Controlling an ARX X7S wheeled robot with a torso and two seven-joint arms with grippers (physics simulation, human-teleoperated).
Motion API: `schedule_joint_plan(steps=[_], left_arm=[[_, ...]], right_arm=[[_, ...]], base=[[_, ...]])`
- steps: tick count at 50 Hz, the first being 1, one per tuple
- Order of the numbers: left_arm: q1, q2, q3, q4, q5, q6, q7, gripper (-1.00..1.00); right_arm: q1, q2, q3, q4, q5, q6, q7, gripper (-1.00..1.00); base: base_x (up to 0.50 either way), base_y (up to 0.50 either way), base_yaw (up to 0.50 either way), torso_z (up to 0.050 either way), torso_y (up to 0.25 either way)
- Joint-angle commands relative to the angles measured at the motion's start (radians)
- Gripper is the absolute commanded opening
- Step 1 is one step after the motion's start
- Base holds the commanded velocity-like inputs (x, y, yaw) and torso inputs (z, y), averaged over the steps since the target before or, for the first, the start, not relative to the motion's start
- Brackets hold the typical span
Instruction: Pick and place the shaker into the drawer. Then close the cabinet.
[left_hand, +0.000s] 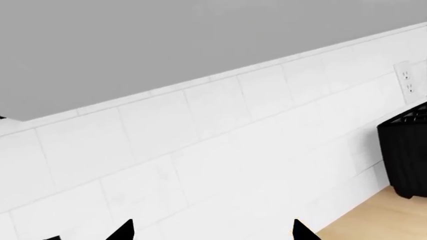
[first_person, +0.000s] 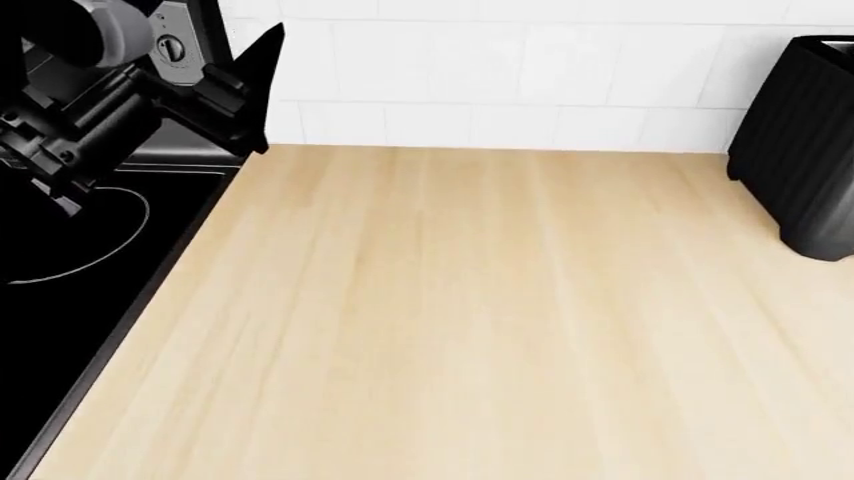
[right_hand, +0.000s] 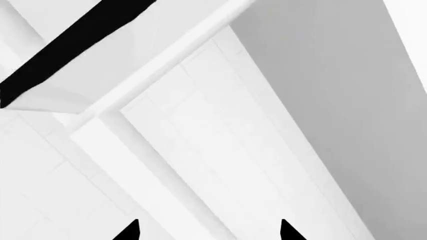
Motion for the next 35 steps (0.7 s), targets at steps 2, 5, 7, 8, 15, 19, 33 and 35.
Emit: schedule_joint_plan(steps=[2,5,7,8,15,19,33,35], left_arm=[[-0.005,0.003,-0.002,0.007,-0.006,-0.006,-0.002,1.0],[-0.007,0.005,-0.001,0.008,-0.006,-0.008,-0.002,1.0],[-0.007,0.006,0.0,0.008,-0.006,-0.008,-0.002,1.0],[-0.008,0.007,0.0,0.008,-0.006,-0.009,-0.002,1.0],[-0.004,0.008,0.0,0.009,-0.005,-0.008,-0.003,1.0],[-0.004,0.008,0.0,0.006,-0.005,-0.009,-0.002,1.0],[-0.005,0.012,0.0,0.003,-0.004,-0.01,-0.002,1.0],[-0.007,0.011,-0.001,0.006,-0.006,-0.012,-0.003,1.0]], right_arm=[[0.007,-0.126,0.014,0.132,-0.219,-0.107,-0.132,1.0],[0.008,-0.176,0.033,0.209,-0.249,-0.176,-0.134,1.0],[0.008,-0.211,0.047,0.265,-0.269,-0.226,-0.133,1.0],[0.008,-0.232,0.056,0.299,-0.278,-0.257,-0.13,1.0],[-0.039,-0.328,0.111,0.467,-0.288,-0.41,-0.08,1.0],[-0.07,-0.356,0.131,0.508,-0.28,-0.45,-0.055,1.0],[-0.057,-0.428,0.141,0.644,-0.278,-0.57,-0.032,1.0],[-0.049,-0.443,0.142,0.673,-0.278,-0.595,-0.03,1.0]], base=[[0.0,0.0,0.0,0.0,0.0],[0.0,0.0,0.0,0.0,0.0],[0.0,0.0,0.0,0.0,0.0],[0.0,0.0,0.0,0.0,0.0],[0.0,0.0,0.0,0.0,0.0],[0.0,0.0,0.0,0.0,0.0],[0.0,0.0,0.0,0.0,0.0],[0.0,0.0,0.0,0.005,0.0]])
